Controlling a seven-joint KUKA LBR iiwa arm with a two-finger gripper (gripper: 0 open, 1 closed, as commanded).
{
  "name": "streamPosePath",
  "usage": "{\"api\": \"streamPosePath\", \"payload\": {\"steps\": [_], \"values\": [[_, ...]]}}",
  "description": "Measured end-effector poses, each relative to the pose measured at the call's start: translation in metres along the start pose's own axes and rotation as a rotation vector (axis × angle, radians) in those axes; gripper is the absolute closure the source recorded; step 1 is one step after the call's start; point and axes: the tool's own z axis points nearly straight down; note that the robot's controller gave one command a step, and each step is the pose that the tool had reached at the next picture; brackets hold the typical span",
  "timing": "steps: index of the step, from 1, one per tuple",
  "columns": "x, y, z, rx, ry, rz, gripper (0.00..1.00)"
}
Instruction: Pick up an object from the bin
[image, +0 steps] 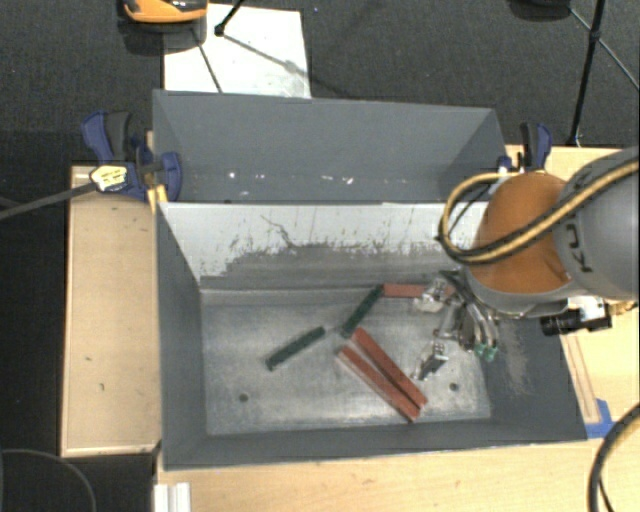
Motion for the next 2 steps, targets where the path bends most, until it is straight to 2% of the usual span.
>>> {"api": "streamPosePath", "payload": {"steps": [1,2], "values": [[0.052,0.05,0.0,0.0,-0.003,0.027,0.0],[0.052,0.047,0.039,-0.012,-0.021,0.183,0.0]]}}
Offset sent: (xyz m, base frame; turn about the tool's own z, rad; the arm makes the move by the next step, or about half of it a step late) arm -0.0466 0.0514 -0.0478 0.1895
